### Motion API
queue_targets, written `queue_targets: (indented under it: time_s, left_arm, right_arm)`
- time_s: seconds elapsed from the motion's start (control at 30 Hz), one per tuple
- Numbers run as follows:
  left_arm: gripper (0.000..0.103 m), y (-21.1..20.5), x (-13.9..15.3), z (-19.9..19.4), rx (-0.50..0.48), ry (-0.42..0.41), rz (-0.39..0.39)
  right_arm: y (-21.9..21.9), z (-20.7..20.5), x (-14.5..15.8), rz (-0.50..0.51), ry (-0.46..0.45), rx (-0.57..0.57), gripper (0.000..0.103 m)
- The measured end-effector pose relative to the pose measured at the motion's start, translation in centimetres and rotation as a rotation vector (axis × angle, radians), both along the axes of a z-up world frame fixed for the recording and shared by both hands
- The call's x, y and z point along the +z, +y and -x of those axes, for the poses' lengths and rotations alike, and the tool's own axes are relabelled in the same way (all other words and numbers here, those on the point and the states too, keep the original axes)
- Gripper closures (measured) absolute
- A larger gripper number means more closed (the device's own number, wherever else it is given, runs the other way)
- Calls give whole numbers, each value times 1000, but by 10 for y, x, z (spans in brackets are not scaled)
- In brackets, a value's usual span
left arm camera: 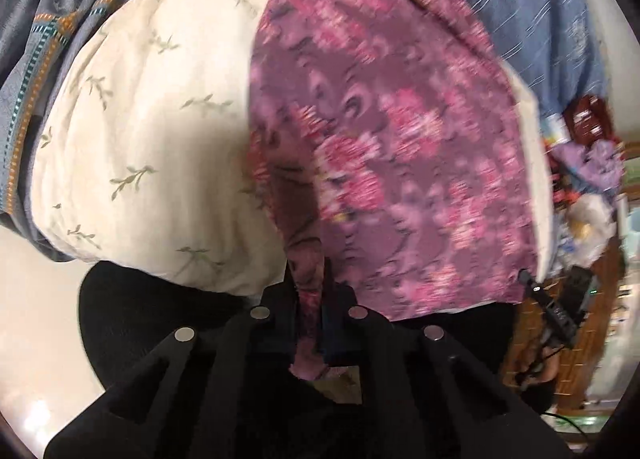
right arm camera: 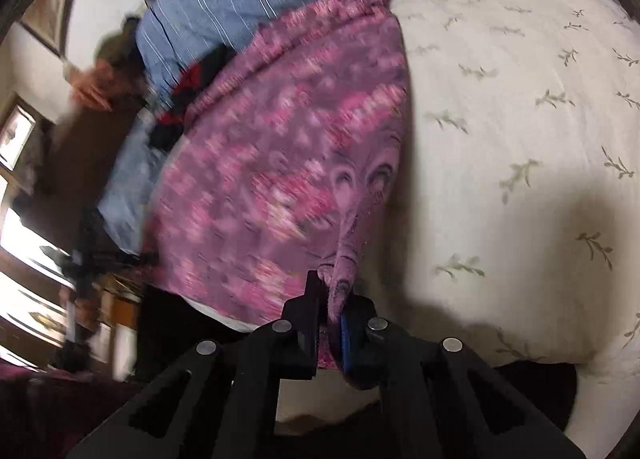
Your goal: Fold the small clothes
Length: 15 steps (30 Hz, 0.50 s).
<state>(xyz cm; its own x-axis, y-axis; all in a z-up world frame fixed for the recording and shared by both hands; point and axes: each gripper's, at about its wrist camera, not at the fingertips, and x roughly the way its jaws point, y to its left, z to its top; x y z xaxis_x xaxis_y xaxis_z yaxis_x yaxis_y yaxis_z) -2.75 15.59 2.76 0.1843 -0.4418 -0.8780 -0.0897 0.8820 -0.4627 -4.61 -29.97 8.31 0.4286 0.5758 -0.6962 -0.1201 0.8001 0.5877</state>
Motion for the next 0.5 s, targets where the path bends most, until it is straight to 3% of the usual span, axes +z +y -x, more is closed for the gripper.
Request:
queue_targets:
  time_s: [0.1, 0.2, 0.33, 0.5]
  left_arm:
    - [97, 2, 21, -6, 27, -60, 105]
    - [97, 7, 43, -21, 58, -128, 184]
    - [97, 10, 65, -58, 104, -211, 211]
    - [97, 21, 74, -116, 180, -250, 236]
  right_arm:
    - [-7, -4, 19, -136, -53, -38, 96]
    - [-9, -17, 35, -205, -100, -65, 96]
    - [-13, -50, 56, -259, -165, -98, 96]
    - [-20, -113, 65, -276, -218, -162, 96]
